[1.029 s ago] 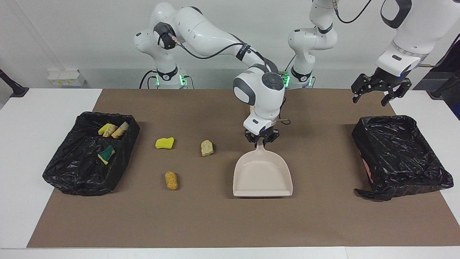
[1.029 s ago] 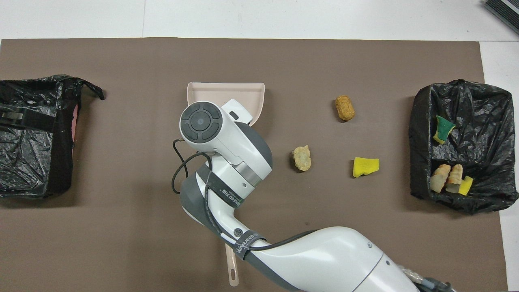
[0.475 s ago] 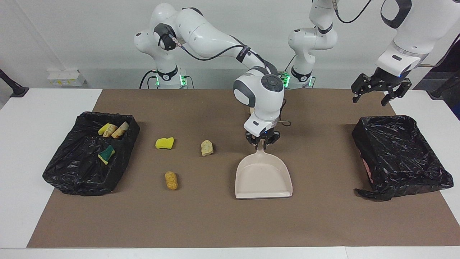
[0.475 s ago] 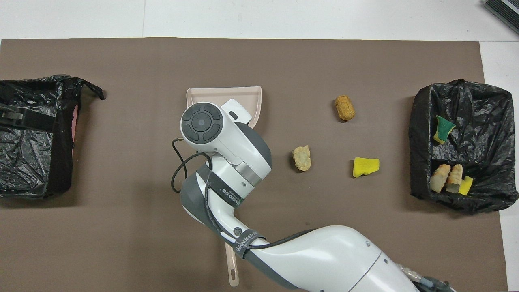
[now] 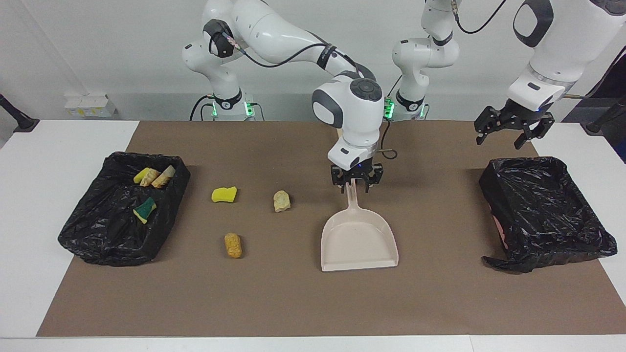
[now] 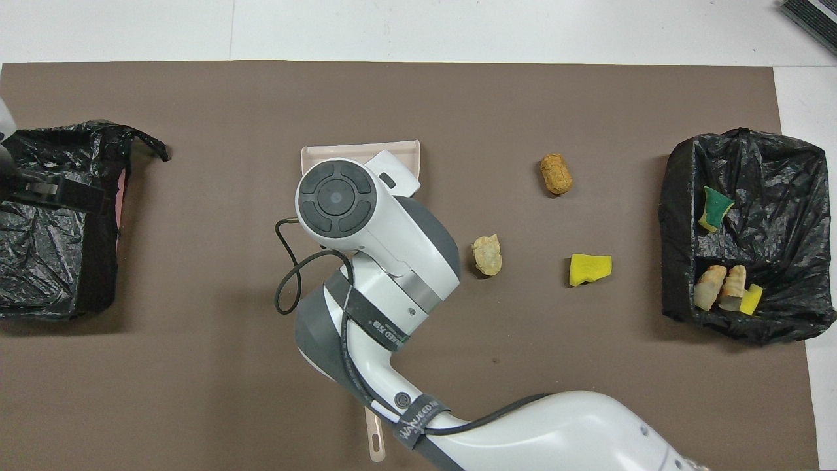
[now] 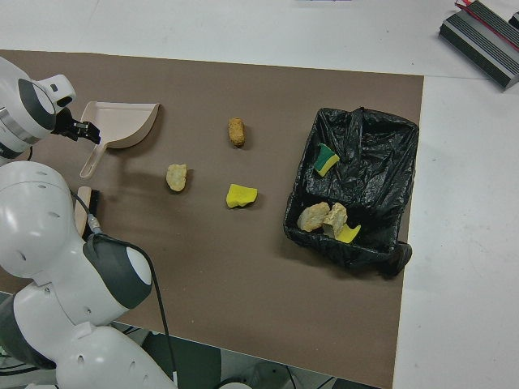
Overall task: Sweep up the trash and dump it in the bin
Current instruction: 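Lower the dustpan onto the table and release it with the right gripper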
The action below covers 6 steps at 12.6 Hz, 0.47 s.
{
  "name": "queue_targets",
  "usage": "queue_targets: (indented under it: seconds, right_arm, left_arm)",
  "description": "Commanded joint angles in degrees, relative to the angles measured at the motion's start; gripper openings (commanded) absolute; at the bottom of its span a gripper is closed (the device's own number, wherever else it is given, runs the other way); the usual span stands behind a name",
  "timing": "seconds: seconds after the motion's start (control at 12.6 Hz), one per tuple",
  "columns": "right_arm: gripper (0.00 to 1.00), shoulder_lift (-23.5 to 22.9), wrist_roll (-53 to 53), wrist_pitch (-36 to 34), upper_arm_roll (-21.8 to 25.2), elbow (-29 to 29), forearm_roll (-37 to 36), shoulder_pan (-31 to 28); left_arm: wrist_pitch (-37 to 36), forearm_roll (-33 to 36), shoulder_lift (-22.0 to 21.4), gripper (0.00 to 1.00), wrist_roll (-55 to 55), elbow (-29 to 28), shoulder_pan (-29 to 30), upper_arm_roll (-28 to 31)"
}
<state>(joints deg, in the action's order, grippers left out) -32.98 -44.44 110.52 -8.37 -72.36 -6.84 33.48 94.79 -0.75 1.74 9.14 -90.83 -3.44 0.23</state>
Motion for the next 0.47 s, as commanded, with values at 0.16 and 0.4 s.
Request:
queue_targets:
  seconds: [0.16,0.4]
  right_arm:
    - [0.74,22.6,-1.2,1.8,-0.3,-29.0,6.0,2.8]
    - [0.72,31.2,-2.8,8.3,-0.3,-43.9,8.7,6.9]
  left_arm:
    - [7.0,0.2,1.5,1.0,0.1,-4.8,-2.0,-0.3]
    - [10.7,-0.3,5.3,1.0,-0.2,-5.4,-4.2,-0.4]
